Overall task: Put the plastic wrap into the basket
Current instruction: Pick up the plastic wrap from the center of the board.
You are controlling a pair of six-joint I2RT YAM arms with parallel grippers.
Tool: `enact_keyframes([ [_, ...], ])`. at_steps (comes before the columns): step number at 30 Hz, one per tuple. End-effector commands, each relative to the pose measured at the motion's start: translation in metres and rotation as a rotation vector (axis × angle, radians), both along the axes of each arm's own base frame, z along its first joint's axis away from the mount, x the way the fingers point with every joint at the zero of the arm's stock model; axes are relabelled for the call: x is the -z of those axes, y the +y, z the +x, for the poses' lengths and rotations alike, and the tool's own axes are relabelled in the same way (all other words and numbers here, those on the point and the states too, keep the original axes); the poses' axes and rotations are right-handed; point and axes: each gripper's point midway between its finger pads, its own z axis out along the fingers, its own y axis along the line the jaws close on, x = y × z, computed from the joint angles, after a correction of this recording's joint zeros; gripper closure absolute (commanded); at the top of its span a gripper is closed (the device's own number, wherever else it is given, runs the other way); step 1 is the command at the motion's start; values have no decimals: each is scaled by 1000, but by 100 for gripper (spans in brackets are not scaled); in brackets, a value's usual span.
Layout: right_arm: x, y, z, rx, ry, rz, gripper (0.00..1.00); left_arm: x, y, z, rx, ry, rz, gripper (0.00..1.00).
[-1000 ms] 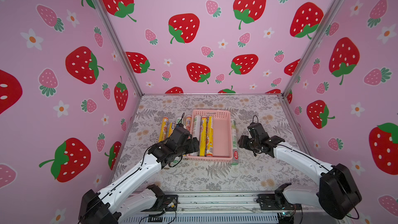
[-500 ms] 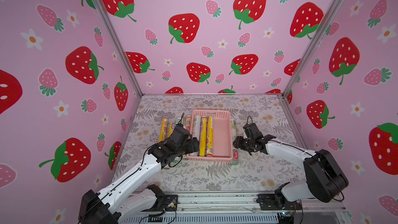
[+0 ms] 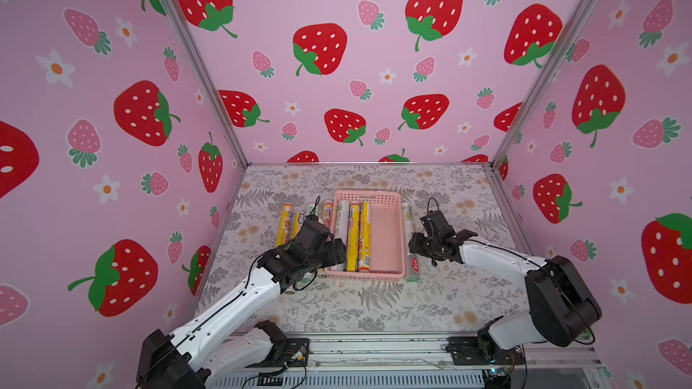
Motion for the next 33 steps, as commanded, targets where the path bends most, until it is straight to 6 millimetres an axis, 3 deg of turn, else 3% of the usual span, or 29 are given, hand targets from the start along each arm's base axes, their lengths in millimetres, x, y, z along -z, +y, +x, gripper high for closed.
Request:
enact_keyframes([
  [1, 1, -24, -11, 24, 20, -100, 39, -6, 8, 0, -4, -14, 37, 8],
  [9, -13, 5, 2, -105, -5, 28, 31, -9, 14, 2, -11, -26, 80, 8],
  [21, 11, -8, 20, -75, 56, -95, 33, -11, 10, 4, -2, -31, 67, 8],
  [27, 25, -24, 20, -17, 104, -181, 33, -10, 15, 4, -11, -33, 79, 8],
  [33, 41, -22, 15, -11, 142, -171, 37, -5, 13, 6, -6, -19, 84, 8],
])
